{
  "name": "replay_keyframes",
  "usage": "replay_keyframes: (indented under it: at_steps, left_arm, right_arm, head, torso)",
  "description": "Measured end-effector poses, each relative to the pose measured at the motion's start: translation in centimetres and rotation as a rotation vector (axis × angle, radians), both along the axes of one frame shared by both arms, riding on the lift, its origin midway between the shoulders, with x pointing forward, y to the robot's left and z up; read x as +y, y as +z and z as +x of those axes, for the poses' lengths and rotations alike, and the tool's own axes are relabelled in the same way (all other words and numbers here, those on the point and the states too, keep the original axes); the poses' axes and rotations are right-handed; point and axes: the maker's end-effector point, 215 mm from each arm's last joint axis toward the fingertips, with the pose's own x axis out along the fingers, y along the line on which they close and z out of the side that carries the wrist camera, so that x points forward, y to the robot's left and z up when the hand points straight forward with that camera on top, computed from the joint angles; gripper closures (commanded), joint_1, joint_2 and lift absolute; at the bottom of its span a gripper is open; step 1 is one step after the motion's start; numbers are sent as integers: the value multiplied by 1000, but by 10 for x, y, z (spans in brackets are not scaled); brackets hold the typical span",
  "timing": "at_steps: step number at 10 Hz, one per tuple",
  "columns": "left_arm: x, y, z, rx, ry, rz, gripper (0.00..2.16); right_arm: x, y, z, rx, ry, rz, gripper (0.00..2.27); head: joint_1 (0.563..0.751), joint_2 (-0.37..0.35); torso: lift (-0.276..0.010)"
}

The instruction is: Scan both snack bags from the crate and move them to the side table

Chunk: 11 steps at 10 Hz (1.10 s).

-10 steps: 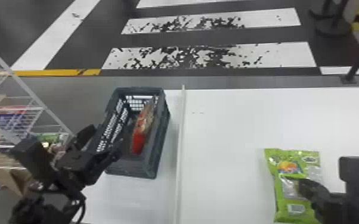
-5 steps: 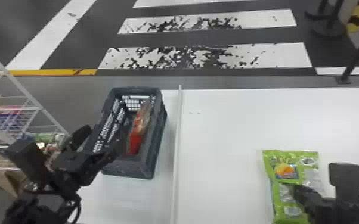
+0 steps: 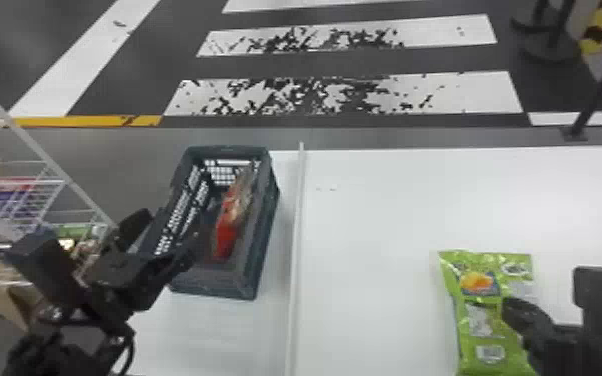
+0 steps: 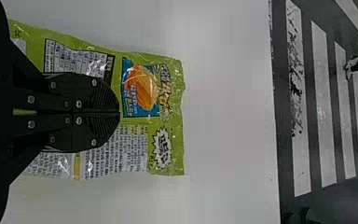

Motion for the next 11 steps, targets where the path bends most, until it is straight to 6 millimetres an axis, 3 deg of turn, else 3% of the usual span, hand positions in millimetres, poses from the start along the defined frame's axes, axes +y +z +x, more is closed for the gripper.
replay_keyframes:
  at_steps: [2,3,7,9,11]
  left_arm:
    - [0,1,1,-3,0,-1,70]
    - [0,1,1,-4,0,-1,70]
    - [0,2,2,-4,-3,1,70]
    - [-2,1,1,-2,-10,-2,70]
    - [-4,-3,-1,4,-12,-8,70]
  right_arm:
    - [-15,27,7,-48,-22,-11,313]
    - [-29,36,13,-76,-42,-23,127]
    - [-122,48,27,-132,-137,-117,113]
    - [-173,45,30,-150,-161,-138,107]
    - [-209,35,28,-131,-204,-143,113]
  head:
    - [695,145]
    - [695,124]
    - [695,-7]
    - [695,-98]
    - [695,-150]
  torso:
    - [-29]
    - [-29]
    - [-29]
    - [-29]
    - [-29]
